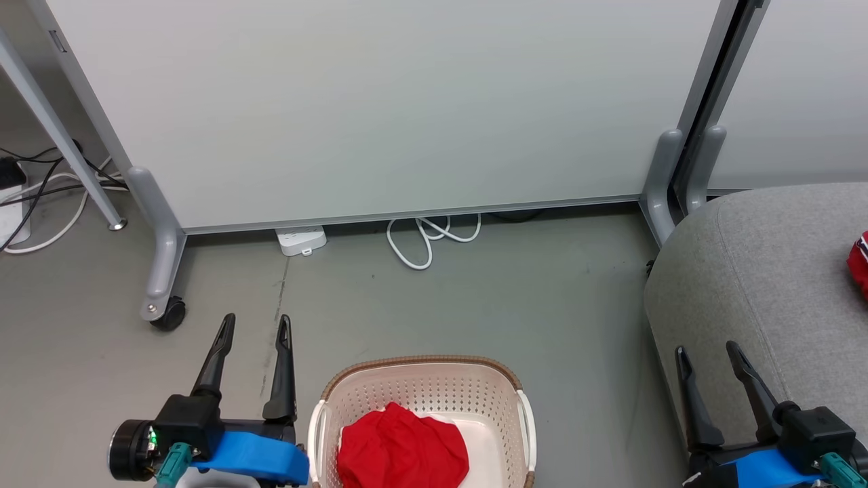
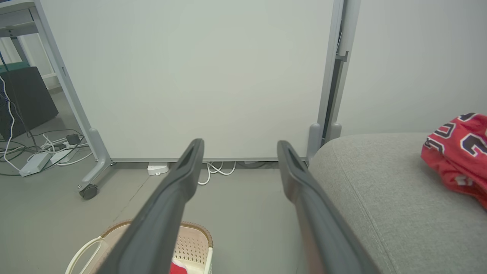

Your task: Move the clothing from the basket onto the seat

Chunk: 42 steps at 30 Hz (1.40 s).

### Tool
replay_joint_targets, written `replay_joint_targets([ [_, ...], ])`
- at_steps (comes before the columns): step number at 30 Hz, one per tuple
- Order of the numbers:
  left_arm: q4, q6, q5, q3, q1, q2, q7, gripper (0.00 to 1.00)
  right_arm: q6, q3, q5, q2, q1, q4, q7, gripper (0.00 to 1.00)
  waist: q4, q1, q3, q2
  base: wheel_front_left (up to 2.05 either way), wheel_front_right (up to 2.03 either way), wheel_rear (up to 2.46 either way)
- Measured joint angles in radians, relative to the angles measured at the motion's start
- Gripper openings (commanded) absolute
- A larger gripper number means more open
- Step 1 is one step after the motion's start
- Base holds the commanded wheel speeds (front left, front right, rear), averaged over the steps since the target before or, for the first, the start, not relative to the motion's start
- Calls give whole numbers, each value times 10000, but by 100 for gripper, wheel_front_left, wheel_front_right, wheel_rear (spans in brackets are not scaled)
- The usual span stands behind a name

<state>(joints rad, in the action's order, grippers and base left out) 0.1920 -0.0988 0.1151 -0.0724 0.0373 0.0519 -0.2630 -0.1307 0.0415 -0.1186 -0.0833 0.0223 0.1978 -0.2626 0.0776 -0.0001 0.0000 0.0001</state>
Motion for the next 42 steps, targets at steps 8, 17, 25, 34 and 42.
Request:
replay_joint_targets([
  [8, 431, -157, -207, -431, 684, -4, 0, 100, 0, -6, 0, -58, -200, -54, 0, 100, -63, 0, 218, 0, 0, 0, 0],
  [17, 1914, -284, -585, -1639, 2703, 460, -2, 100, 0, -213, -71, -535, -1530, -481, 0, 100, -482, 1, 1351, 0, 0, 0, 0],
  [25, 4002, -305, -353, -3678, 4800, 1262, 0, 100, 0, -470, -178, -802, -2968, -830, -2, 100, -1014, 3, 3009, -1, 0, 0, 0],
  [34, 6796, -307, 77, -6207, 6893, 1678, 0, 100, 2, -825, -238, -894, -4313, -1166, 0, 100, -1727, 4, 5068, -1, 0, 0, 0],
  [42, 8658, -309, 366, -8207, 8287, 1818, 2, 100, 0, -1235, -244, -913, -5270, -1482, 0, 100, -2207, 3, 6583, -1, 0, 0, 0],
])
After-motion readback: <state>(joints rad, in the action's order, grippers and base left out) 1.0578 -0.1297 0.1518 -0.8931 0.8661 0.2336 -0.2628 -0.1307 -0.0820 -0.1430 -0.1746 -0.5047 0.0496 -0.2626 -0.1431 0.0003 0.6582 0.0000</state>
